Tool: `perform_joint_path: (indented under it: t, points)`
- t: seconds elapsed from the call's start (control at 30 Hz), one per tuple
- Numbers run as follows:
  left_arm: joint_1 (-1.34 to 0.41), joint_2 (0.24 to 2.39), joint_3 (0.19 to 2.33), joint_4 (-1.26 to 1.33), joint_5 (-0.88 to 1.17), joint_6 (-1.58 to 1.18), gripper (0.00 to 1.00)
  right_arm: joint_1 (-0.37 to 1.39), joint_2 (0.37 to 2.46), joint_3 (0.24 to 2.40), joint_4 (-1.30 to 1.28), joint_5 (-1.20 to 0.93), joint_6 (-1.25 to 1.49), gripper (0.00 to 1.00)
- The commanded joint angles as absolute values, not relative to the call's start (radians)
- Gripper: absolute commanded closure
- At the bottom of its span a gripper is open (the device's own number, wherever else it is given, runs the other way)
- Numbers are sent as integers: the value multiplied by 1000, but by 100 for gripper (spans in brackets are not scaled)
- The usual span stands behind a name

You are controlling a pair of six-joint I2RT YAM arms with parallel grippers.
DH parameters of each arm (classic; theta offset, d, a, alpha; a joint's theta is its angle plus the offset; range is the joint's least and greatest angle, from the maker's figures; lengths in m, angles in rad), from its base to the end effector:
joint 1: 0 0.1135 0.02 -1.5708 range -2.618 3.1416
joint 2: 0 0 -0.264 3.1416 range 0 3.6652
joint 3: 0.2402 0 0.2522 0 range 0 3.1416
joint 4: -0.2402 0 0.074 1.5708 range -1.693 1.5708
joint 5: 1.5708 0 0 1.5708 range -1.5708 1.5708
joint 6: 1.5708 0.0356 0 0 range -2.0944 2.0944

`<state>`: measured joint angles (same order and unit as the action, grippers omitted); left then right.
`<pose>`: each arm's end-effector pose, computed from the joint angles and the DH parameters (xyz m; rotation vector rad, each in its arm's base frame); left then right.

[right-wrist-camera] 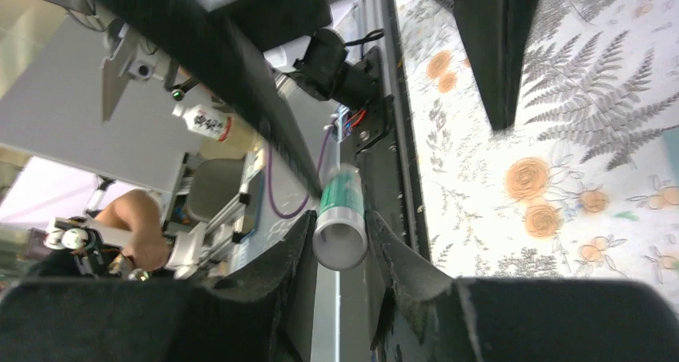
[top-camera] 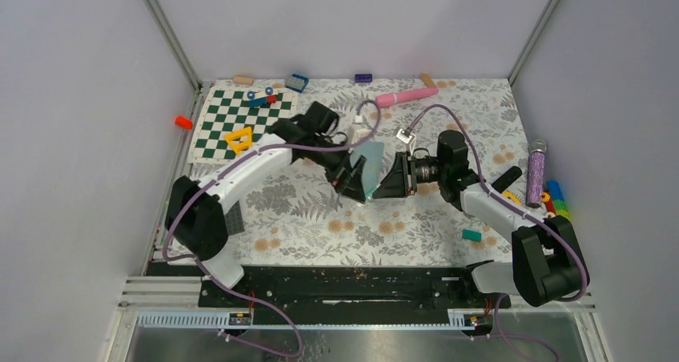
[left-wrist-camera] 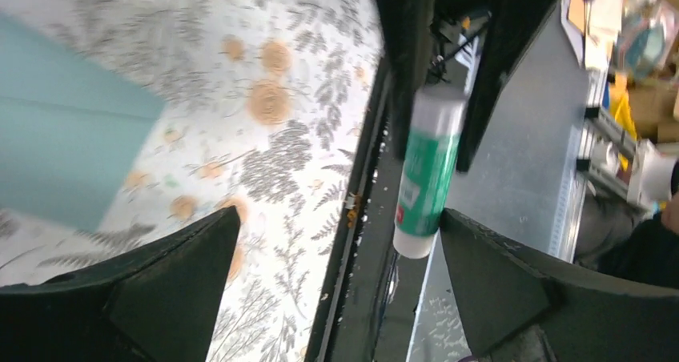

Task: Place the letter into the envelope and seal it
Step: Adjust the solid glue cap at the center of the board.

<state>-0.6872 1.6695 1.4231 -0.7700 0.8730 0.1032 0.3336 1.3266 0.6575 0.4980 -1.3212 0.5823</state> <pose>0.2526 -0.2426 0.2923 1.2923 2.2200 -1.3462 0.2411 0.1201 0.2507 -0.8643 1.7665 1.7597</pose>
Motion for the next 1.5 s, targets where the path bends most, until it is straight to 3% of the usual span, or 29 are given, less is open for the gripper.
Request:
perform_joint_path:
  t: [0.0,0.27,0.43,0.67,0.8,0.93,1.33,1.47]
  points:
    - [-501,1565,1447,-823,747,202,1,294,1266,691,514,-1343,582,89]
    - [-252,1505,1351,-873,380,281,1,258,1205,721,308,-1297,401,89]
    - [-246,1497,1225,-769,119,289,1,258,1181,753,155,-1275,278,89]
    - [-245,1583,1158,-635,-63,272,6,258,1184,757,129,-1287,263,88]
    - [-244,1634,1143,-563,-118,255,10,259,1181,756,122,-1285,258,88]
    - [-231,1653,1097,-488,-115,242,25,256,1186,756,120,-1285,255,88]
    - [-187,1675,979,-341,12,189,33,256,1216,761,117,-1285,255,87]
    - [-186,1686,964,-286,58,174,45,256,1209,761,112,-1283,251,87]
